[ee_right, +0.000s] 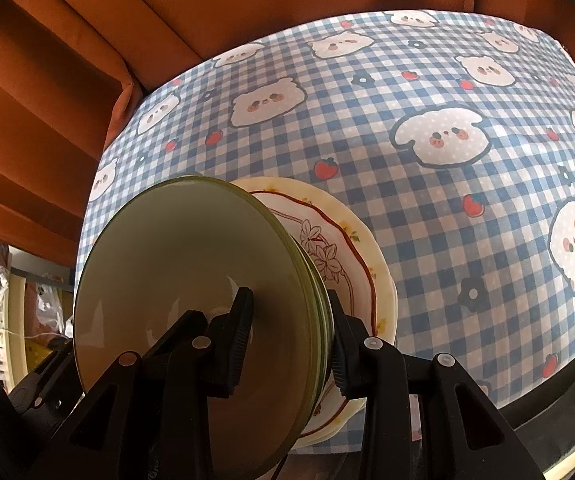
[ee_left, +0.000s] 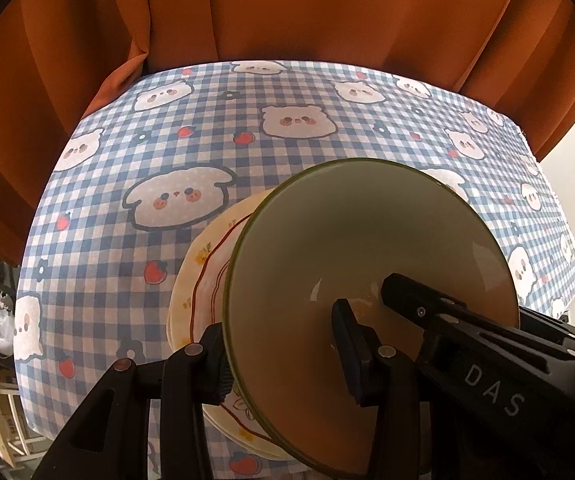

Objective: Organize plates and bowls
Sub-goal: 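Lower the nested bowls onto the red-rimmed plate and open both grippers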

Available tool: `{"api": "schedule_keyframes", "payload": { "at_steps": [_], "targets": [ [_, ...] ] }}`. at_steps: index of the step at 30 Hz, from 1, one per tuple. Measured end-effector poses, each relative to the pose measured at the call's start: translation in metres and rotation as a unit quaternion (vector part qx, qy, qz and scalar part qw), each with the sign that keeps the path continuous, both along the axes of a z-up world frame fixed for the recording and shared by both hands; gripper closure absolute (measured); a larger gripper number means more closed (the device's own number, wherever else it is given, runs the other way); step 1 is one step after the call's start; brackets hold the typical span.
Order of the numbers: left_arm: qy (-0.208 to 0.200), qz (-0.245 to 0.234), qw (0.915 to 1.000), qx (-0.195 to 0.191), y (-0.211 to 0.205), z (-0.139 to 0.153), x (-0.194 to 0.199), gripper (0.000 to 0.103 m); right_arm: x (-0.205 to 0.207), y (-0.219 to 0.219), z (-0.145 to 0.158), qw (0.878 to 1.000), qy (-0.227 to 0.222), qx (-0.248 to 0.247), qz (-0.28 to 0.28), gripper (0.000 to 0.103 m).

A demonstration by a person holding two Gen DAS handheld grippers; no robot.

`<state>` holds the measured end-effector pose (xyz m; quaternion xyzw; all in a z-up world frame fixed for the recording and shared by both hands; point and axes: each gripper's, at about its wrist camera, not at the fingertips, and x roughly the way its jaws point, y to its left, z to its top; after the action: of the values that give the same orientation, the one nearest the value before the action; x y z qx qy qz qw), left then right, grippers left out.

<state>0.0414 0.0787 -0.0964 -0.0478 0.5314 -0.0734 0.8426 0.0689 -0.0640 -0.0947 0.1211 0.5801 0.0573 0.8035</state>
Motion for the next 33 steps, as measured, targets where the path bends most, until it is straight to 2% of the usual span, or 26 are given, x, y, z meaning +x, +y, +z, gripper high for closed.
{"api": "schedule_keyframes", "payload": {
  "at_steps": [4, 9, 11, 12, 13, 15, 21, 23, 25, 33],
  "targets": [
    [-0.005, 0.000, 0.9999, -0.010, 0.003, -0.001, 0.000, 0.053, -0.001, -0.002, 0.000, 1.000, -0.007, 0.003, -0.009, 0.064],
    [-0.022, 0.006, 0.9997, 0.000, 0.006, 0.003, -0.004, 0.029, -0.003, -0.003, 0.002, 1.000, -0.011, -0.004, -0.012, 0.063],
    [-0.031, 0.015, 0.9994, 0.000, 0.009, 0.005, -0.008, 0.023, -0.004, -0.004, 0.003, 1.000, -0.013, -0.007, -0.010, 0.058],
    [-0.034, 0.022, 0.9992, -0.002, 0.011, 0.005, -0.010, 0.019, -0.005, -0.004, 0.004, 1.000, -0.015, -0.010, -0.010, 0.050],
    [-0.035, 0.026, 0.9991, -0.004, 0.013, 0.006, -0.012, 0.018, -0.007, -0.005, 0.005, 1.000, -0.019, -0.017, -0.009, 0.042],
    [-0.043, 0.036, 0.9984, -0.006, 0.016, 0.009, -0.016, 0.015, -0.010, -0.005, 0.008, 0.999, -0.029, -0.019, -0.002, 0.039],
    [-0.098, 0.074, 0.9923, 0.017, 0.017, 0.032, -0.036, 0.015, -0.022, -0.004, 0.026, 0.996, -0.081, -0.014, 0.041, 0.038],
    [-0.119, 0.081, 0.9893, 0.020, 0.016, 0.041, -0.044, 0.015, -0.027, -0.006, 0.034, 0.993, -0.105, -0.014, 0.049, 0.035],
    [-0.135, 0.086, 0.9869, 0.023, 0.013, 0.047, -0.051, 0.015, -0.036, -0.010, 0.044, 0.990, -0.132, -0.014, 0.054, 0.028],
    [-0.175, 0.104, 0.9788, 0.019, -0.009, 0.056, -0.090, 0.010, -0.074, -0.041, 0.066, 0.978, -0.199, -0.023, 0.063, 0.020]
  ]
}}
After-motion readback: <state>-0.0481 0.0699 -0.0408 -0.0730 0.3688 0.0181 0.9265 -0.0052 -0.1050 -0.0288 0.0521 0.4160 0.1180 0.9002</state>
